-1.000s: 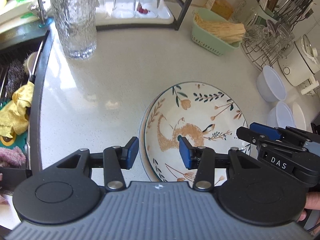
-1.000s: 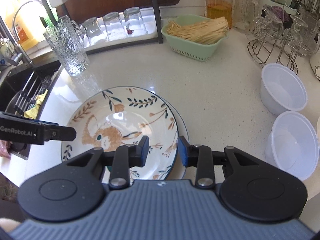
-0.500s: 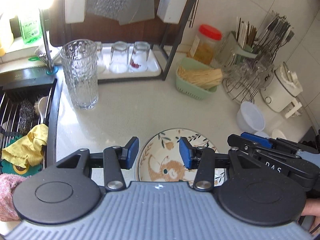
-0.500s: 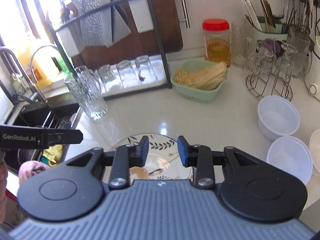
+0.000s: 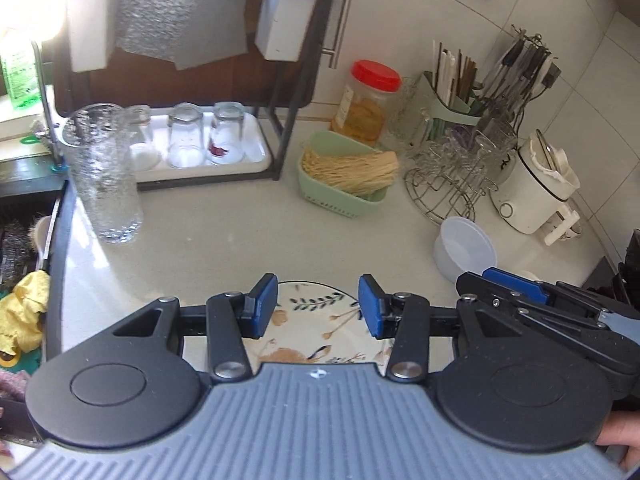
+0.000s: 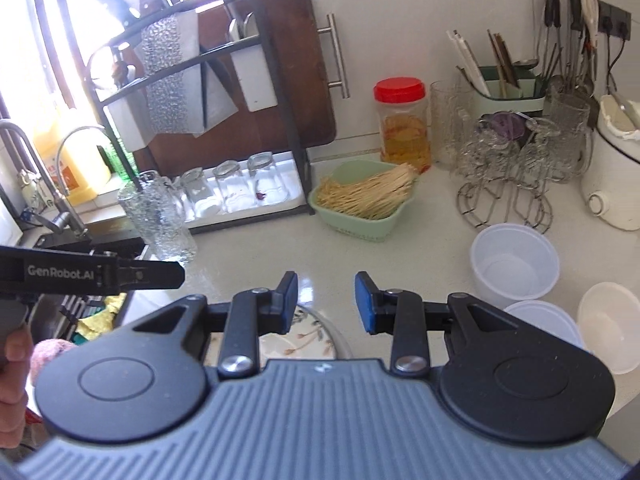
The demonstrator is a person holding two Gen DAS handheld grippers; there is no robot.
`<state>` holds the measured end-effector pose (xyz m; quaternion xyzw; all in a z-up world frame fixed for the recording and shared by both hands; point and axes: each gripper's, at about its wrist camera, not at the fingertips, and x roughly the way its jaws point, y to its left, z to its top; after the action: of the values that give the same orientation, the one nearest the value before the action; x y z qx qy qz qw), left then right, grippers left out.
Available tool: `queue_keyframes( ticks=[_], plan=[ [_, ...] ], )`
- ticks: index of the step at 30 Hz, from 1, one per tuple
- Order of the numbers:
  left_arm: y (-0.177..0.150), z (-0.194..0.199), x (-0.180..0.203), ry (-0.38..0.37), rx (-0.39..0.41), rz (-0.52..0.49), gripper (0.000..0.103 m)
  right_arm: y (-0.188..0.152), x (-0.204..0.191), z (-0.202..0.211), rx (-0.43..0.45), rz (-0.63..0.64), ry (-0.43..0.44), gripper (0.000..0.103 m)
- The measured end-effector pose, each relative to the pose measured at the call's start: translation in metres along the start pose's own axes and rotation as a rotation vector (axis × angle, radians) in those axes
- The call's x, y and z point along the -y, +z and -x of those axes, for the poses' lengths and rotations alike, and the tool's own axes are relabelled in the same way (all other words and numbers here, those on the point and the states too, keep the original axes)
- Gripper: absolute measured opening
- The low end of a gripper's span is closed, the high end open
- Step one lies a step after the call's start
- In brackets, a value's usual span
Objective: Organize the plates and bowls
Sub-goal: 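Move both grippers toward the white plastic bowls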
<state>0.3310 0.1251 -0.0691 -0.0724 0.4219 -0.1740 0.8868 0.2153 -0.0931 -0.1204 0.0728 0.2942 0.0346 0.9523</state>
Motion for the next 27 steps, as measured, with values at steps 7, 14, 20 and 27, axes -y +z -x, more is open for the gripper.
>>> queue_keyframes(
  ticks=[7,14,20,27],
  plan=[
    [0.005,-0.034,0.034,-0.071,-0.058,-0.086,0.05,-0.012,0.034,0.007,0.009,-0.092,-0.081,0.035],
    [0.011,-0.07,0.066,-0.146,-0.115,-0.168,0.051,-0.025,0.062,0.014,0.013,-0.158,-0.176,0.035],
    [0.013,-0.101,0.1,-0.208,-0.167,-0.243,0.054,-0.035,0.088,0.02,0.007,-0.215,-0.262,0.035],
    [0.011,-0.132,0.127,-0.283,-0.209,-0.261,0.067,-0.046,0.118,0.019,-0.017,-0.297,-0.326,0.052]
  ],
)
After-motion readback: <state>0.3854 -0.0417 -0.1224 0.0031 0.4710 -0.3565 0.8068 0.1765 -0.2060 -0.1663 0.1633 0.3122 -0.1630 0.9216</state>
